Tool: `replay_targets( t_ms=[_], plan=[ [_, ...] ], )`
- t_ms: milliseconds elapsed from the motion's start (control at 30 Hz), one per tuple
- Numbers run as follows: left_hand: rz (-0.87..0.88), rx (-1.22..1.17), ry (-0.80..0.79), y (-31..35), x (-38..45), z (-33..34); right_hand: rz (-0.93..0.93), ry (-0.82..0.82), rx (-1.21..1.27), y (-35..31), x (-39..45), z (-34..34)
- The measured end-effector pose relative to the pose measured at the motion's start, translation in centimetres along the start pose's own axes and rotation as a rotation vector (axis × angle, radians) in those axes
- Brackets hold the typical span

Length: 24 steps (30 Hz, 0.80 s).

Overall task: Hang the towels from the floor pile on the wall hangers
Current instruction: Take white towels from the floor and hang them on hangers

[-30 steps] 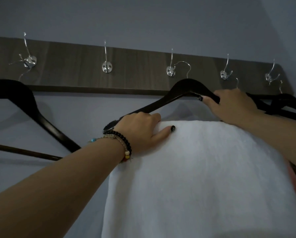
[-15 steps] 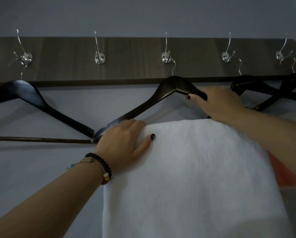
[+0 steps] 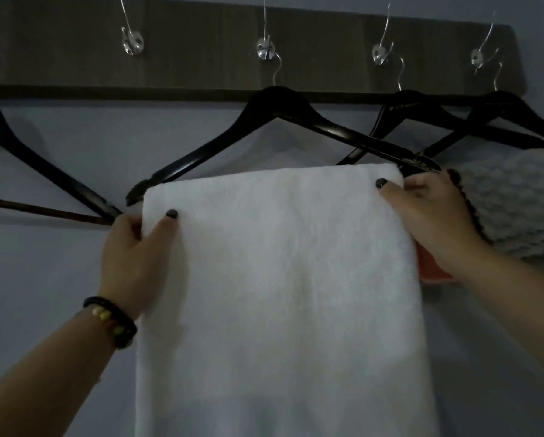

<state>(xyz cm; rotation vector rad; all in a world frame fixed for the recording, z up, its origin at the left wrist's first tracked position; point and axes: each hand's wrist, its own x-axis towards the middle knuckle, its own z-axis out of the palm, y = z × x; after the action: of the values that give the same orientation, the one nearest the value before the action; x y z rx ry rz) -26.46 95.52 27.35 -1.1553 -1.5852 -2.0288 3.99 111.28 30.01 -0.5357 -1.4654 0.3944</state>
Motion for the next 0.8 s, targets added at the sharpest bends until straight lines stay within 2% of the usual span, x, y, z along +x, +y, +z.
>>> replay_targets(
  t_ms=[100, 167, 300, 467, 567, 667, 800],
  plan=[
    [-0.124, -0.115, -0.108, 2.0, -0.2, -0.8, 0.089, -0.111, 0.091, -0.5, 0.0, -0.3],
    [-0.207, -0.16, -0.188, 3.3, -0.1, -1.2, 0.091, -0.106, 0.098, -1.1, 0.6, -0.7],
    [-0.222, -0.127, -0.097, 5.5, 0.9, -0.5, 0.121, -0.03, 0.163, -2.1, 3.4, -1.0],
    [-0.282, -0.201, -0.019, 8.3, 1.8, 1.0, 0.194, -0.148, 0.22, 0.9, 11.0, -0.7],
    [-0.282, -0.203, -0.012, 7.3, 1.0, 2.0, 0.199, -0.074, 0.307, 0.1, 8.0, -0.8],
    [-0.246, -0.23, -0.073, 4.9, -0.9, 2.2, 0.115, -0.027, 0.201, -0.3, 4.5, -0.9],
    [-0.221, -0.264, -0.098, 2.3, -2.2, 1.8, 0.095, -0.164, 0.24, -0.1, 0.3, -1.4]
  ],
)
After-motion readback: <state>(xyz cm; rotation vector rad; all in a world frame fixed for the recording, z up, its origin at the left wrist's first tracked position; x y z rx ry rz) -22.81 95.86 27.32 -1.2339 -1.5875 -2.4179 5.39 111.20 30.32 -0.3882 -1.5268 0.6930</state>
